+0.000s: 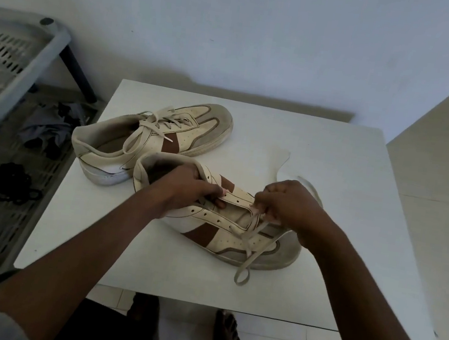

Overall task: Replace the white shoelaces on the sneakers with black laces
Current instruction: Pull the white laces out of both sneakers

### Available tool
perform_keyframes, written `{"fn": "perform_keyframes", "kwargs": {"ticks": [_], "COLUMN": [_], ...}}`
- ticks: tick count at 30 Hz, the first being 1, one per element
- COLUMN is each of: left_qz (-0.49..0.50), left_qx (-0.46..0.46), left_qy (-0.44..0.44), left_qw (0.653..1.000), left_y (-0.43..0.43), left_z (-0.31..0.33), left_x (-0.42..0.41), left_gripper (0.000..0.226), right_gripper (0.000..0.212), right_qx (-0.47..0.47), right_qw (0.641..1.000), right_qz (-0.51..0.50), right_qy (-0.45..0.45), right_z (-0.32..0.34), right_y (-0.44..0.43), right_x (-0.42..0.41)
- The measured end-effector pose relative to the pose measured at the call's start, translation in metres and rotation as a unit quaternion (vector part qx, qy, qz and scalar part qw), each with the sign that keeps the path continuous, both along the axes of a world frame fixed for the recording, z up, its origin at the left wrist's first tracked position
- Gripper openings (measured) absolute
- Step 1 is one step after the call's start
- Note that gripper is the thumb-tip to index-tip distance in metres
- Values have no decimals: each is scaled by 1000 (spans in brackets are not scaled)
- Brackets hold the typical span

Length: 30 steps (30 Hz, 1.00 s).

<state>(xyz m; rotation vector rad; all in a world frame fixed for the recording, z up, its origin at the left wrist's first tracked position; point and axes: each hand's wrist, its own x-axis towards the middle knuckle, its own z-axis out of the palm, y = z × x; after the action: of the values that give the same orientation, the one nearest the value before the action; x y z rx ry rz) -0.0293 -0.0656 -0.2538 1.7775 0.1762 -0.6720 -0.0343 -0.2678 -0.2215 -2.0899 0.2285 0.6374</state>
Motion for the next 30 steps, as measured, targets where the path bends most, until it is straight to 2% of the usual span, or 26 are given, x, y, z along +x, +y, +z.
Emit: {"fn": "perform_keyframes", "kwargs": {"ticks": [1, 3, 8, 10, 12, 15, 23, 26, 30], "left_qz": [2, 7, 13, 12, 16, 15, 1, 6, 17], "left_qx": [6, 17, 25, 28, 30, 22, 15, -1, -3], "left_qy": [5, 15, 11, 0, -2, -6, -5, 19, 40], "left_qw": [1000, 1000, 1000, 1000, 999, 1000, 1000, 1000, 999], "left_y": [2, 4, 0, 0, -1, -4, -2, -1, 0], "left_z": [-1, -4, -5, -4, -5, -3, 0, -1, -1], "left_x": [1, 2, 1, 1, 1, -1, 0, 1, 3], "left_gripper": [15, 19, 17, 16, 17, 17, 16, 17, 20], "right_gripper": [21, 26, 18, 17, 24, 29, 5, 11, 16], "right_qx": [43, 51, -40, -123, -211, -237, -297, -308, -244], "right_qw": [998, 997, 985, 976, 958, 948, 910, 917, 962], "right_qz": [-35, -34, 144, 180, 177, 162, 187, 155, 71], "right_qy": [26, 57, 81, 18, -73, -138, -220, -202, -101], "right_z": [1, 3, 13, 8, 0, -6, -4, -8, -3], "right_y": [-3, -9, -25, -26, -19, -5, 9, 12, -8], "right_x": [0, 0, 4, 6, 6, 4, -5, -7, 5]}}
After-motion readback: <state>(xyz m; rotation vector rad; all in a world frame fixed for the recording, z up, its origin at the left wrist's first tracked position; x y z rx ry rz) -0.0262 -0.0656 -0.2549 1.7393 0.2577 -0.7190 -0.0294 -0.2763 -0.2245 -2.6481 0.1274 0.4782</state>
